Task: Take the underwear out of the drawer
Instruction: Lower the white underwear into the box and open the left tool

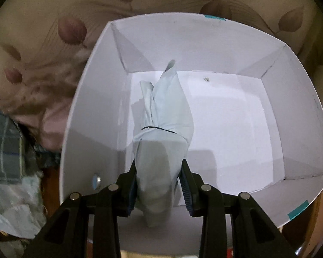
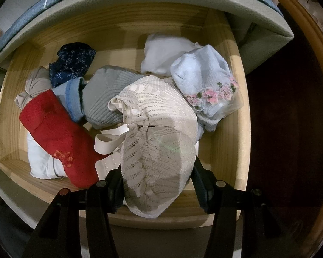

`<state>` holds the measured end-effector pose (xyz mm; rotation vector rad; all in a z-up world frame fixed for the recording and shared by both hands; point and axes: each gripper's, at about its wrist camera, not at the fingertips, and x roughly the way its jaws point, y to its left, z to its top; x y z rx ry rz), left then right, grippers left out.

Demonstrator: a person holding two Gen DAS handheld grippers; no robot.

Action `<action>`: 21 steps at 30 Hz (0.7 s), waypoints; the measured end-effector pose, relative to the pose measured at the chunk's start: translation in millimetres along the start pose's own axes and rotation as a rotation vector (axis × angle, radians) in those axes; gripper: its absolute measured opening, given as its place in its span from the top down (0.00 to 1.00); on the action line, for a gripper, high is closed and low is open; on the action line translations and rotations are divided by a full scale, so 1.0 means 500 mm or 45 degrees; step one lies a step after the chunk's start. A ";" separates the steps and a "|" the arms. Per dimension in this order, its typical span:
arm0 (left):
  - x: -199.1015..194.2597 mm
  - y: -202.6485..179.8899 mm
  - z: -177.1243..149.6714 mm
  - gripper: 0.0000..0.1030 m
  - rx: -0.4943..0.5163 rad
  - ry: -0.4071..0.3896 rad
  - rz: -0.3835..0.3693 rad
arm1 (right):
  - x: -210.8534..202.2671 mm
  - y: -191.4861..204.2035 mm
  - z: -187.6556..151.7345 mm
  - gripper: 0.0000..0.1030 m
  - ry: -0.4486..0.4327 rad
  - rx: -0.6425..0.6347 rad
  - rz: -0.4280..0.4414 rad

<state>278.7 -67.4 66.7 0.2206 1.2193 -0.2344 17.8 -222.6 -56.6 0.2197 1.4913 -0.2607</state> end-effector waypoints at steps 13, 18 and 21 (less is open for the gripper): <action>-0.027 -0.022 -0.002 0.55 0.015 -0.077 0.040 | 0.001 0.002 -0.001 0.51 0.002 0.001 0.000; -0.057 -0.019 0.008 0.53 0.042 -0.115 0.027 | 0.002 0.004 -0.001 0.51 0.000 -0.002 -0.005; -0.089 -0.012 0.007 0.53 0.057 -0.171 0.025 | 0.004 0.003 -0.001 0.51 0.001 0.004 0.004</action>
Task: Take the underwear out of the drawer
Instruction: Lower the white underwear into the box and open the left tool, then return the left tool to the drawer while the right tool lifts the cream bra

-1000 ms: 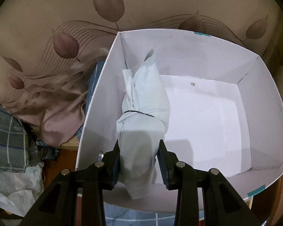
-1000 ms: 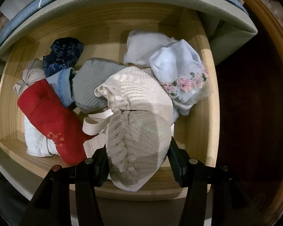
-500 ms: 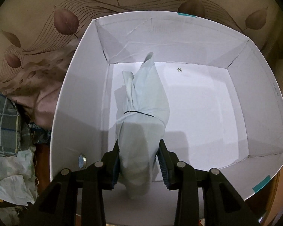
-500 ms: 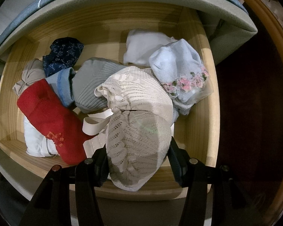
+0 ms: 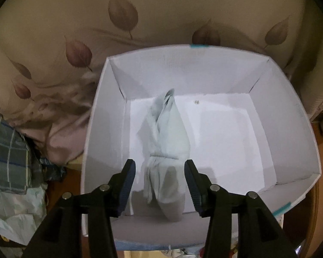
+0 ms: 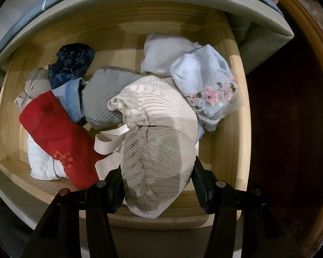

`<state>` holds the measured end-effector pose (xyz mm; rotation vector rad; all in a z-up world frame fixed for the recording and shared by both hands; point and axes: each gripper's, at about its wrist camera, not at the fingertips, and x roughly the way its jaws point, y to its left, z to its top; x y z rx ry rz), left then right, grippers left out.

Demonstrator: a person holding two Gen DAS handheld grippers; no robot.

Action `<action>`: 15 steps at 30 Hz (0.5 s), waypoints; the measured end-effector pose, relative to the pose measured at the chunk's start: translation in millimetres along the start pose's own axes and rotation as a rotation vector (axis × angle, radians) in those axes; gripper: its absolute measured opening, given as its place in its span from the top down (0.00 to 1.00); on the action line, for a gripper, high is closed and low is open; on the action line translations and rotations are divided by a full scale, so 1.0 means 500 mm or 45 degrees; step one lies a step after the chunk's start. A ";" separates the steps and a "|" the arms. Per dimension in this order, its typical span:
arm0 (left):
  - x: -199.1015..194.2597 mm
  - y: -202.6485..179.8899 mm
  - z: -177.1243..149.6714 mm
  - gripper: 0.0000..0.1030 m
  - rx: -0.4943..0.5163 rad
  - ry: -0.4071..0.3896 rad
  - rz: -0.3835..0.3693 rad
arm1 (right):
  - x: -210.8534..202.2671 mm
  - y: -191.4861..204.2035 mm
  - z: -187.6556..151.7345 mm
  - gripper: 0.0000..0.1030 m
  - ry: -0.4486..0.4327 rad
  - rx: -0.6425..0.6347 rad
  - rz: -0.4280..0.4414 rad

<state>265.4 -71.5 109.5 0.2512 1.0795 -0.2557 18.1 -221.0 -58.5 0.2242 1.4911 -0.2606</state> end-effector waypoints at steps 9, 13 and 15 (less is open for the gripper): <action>-0.095 0.023 -0.044 0.50 0.002 -0.041 -0.049 | -0.002 -0.004 0.000 0.51 -0.004 0.002 -0.004; -0.123 0.023 -0.106 0.50 0.047 -0.034 -0.026 | -0.002 -0.007 0.001 0.51 -0.002 0.004 0.001; -0.128 0.025 -0.145 0.49 0.055 -0.016 -0.017 | -0.003 -0.007 0.001 0.51 -0.004 0.001 -0.003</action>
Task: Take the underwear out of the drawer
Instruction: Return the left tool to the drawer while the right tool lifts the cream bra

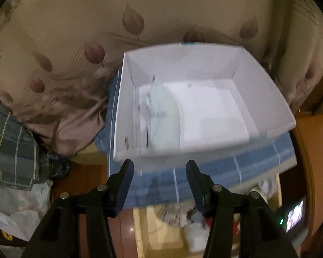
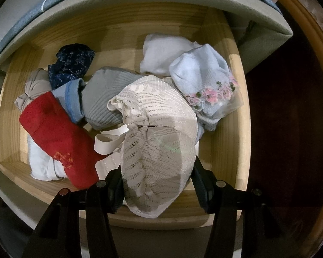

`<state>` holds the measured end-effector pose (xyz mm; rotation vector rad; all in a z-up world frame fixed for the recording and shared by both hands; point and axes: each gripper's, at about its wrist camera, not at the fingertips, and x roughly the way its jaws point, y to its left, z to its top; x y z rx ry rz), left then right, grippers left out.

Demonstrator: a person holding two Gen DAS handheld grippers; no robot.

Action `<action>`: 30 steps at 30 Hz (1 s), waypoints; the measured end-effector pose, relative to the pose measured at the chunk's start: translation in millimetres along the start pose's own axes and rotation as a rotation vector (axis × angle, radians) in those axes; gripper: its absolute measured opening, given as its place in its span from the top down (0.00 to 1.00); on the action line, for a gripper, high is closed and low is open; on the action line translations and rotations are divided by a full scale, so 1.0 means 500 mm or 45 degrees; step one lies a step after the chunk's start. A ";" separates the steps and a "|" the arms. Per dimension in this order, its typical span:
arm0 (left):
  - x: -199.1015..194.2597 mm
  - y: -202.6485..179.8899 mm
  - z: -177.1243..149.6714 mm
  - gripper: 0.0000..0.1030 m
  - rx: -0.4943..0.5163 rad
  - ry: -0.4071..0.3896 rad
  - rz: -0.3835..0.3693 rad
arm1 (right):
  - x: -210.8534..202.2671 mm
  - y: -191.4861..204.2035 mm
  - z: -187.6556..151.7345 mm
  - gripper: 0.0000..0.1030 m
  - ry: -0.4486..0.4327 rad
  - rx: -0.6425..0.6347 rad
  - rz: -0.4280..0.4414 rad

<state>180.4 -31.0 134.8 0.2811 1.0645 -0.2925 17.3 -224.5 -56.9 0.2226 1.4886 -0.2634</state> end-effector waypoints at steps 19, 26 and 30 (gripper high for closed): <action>0.117 -0.007 -0.338 0.49 -0.266 0.149 0.024 | -0.054 -0.045 -0.039 0.53 -0.173 0.041 0.083; 0.139 -0.018 -0.375 0.49 -0.282 0.144 0.044 | -0.069 -0.067 -0.051 0.54 -0.156 0.047 0.124; 0.154 -0.019 -0.387 0.49 -0.300 0.167 0.010 | -0.103 -0.068 -0.043 0.54 -0.148 0.046 0.151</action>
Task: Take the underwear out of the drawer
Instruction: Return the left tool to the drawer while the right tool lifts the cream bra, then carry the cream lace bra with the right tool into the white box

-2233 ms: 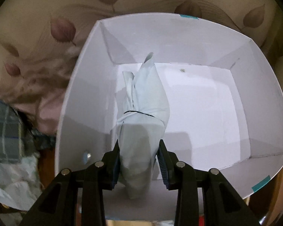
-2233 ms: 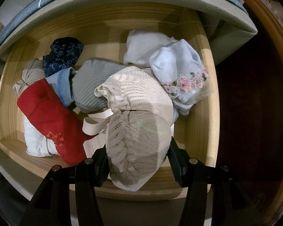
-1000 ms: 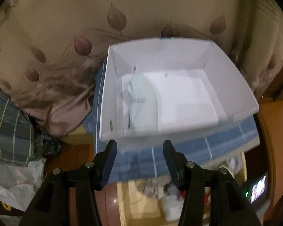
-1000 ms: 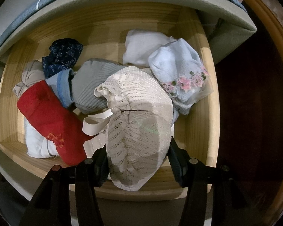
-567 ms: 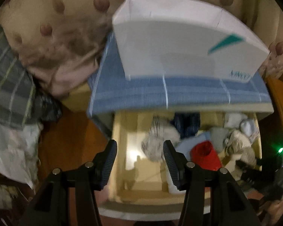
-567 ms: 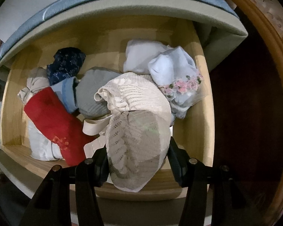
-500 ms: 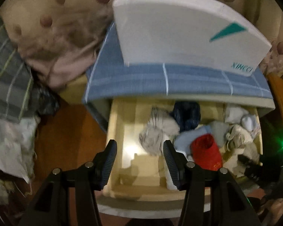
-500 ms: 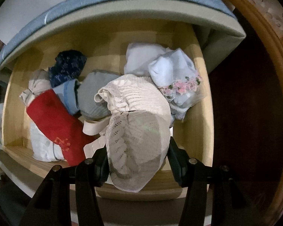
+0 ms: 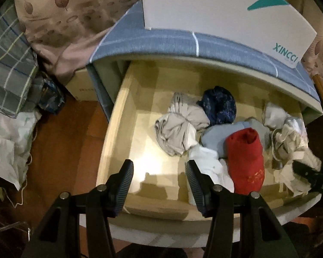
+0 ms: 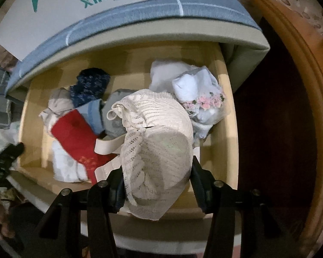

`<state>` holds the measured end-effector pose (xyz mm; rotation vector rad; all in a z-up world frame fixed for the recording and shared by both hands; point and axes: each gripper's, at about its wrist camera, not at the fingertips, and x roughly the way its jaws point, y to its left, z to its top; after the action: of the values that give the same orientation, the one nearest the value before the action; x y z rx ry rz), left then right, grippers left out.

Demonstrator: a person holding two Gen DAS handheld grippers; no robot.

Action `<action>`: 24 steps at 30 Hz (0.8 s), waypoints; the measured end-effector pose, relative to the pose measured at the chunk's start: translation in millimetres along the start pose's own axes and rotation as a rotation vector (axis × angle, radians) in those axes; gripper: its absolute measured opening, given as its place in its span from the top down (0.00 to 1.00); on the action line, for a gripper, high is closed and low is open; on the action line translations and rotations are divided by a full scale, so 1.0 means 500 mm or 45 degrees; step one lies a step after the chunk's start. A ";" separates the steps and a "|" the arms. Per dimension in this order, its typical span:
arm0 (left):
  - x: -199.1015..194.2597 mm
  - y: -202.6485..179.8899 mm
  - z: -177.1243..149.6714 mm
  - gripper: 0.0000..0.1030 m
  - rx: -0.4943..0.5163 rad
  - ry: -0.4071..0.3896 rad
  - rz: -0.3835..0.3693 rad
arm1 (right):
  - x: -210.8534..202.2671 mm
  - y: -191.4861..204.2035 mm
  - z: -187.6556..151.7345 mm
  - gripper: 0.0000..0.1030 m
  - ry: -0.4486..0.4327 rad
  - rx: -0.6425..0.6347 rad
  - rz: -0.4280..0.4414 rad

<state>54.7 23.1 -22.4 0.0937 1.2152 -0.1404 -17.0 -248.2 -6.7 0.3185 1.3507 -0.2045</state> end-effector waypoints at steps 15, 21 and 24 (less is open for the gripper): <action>0.001 0.018 -0.011 0.49 -0.091 -0.036 -0.059 | -0.140 -0.002 -0.019 0.54 -0.024 -0.003 0.143; 0.001 0.010 -0.012 0.49 -0.065 -0.044 -0.060 | -0.236 0.028 0.009 0.54 -0.150 -0.055 0.173; 0.000 0.013 -0.012 0.49 -0.070 -0.047 -0.070 | -0.285 0.043 0.042 0.54 -0.232 -0.075 0.175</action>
<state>50.2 30.2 -24.4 0.0095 1.1847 -0.1563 -20.5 -240.8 138.6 0.3338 1.1480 -0.0768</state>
